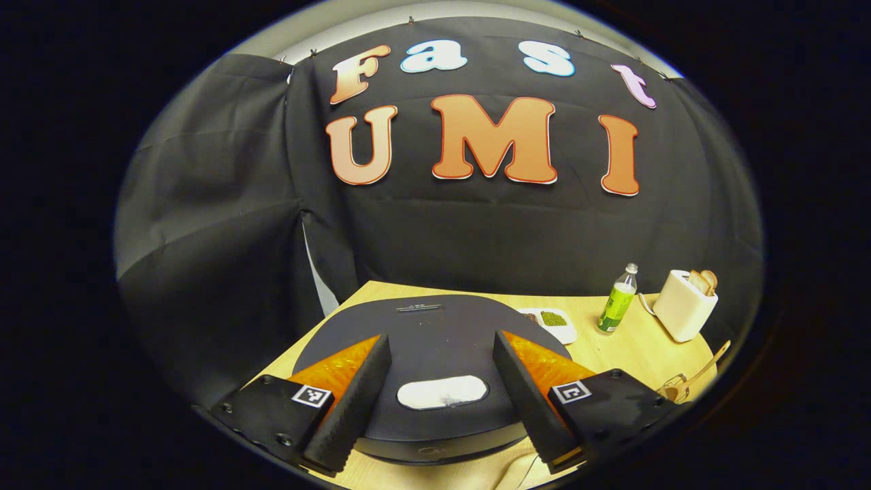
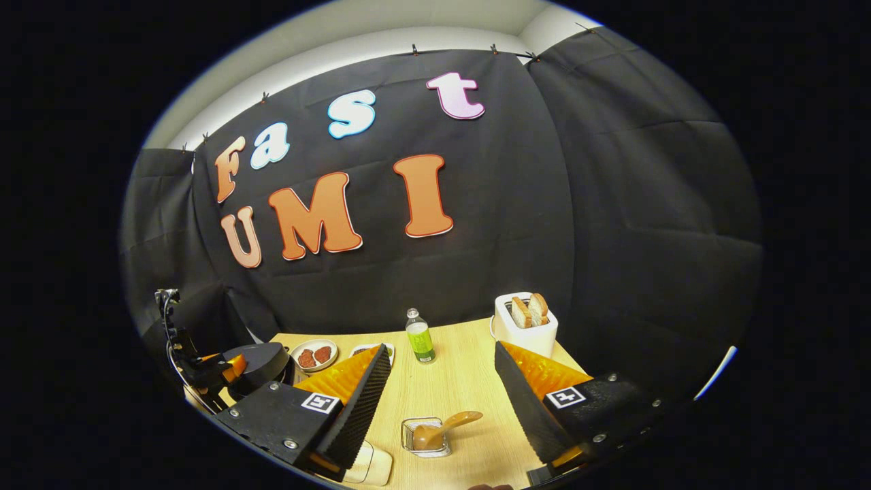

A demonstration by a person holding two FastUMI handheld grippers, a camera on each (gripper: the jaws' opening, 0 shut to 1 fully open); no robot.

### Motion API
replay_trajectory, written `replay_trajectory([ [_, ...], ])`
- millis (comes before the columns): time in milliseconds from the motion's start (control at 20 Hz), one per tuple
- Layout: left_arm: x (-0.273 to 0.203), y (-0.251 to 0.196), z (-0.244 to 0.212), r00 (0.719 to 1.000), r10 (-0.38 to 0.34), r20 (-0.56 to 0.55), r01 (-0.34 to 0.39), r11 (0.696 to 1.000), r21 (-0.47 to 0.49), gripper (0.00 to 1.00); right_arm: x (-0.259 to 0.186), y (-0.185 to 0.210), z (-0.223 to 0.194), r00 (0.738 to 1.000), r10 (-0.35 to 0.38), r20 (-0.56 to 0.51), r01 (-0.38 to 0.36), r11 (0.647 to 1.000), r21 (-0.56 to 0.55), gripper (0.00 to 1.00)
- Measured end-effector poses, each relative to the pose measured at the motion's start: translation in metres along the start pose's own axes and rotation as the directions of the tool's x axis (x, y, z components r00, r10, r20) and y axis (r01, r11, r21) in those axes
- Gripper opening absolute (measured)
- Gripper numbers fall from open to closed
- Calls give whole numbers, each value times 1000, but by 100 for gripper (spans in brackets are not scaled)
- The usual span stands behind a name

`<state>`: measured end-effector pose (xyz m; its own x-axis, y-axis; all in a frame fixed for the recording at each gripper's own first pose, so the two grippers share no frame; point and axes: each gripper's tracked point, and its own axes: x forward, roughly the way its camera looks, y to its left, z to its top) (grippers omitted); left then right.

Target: Close the left gripper, press the button to open the rice cooker; take a wooden spoon from the chopstick holder with the right hand, scoop a spoonful of rice and pour it into the rice cooker, then put the wooden spoon back into the chopstick holder.

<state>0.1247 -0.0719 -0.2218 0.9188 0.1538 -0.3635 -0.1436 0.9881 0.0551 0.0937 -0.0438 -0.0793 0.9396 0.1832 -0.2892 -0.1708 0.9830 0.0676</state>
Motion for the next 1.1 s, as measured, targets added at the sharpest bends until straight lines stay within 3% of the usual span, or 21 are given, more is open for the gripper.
replay_trajectory([
  [50,1,-1,-8,1000,3,-21,-3,1000,8,96,0,0,-1,1000,-1,-4,1,1000,-1,95],
  [150,3,0,-25,998,3,-65,-2,1000,19,100,1,-1,-2,1000,-2,-7,2,1000,-6,94],
  [250,0,1,-17,1000,5,-1,-5,999,33,97,3,-1,-1,1000,-1,-6,0,1000,-8,95],
  [500,1,-1,-35,999,19,-44,-17,999,32,97,8,-3,-3,1000,-6,-15,6,1000,-5,95],
  [750,2,-3,-25,998,-7,55,4,998,60,100,8,-6,-2,1000,-24,-5,24,1000,0,95],
  [1000,-7,-2,-21,997,-15,-75,16,1000,12,96,5,-9,10,999,-43,27,43,999,-12,94],
  [1050,-10,-4,-11,998,-26,-59,28,999,23,100,4,-8,13,998,-45,35,45,999,-12,94],
  [1100,-14,-5,3,999,-33,-35,34,999,42,96,3,-7,15,998,-44,39,44,999,-10,95],
])
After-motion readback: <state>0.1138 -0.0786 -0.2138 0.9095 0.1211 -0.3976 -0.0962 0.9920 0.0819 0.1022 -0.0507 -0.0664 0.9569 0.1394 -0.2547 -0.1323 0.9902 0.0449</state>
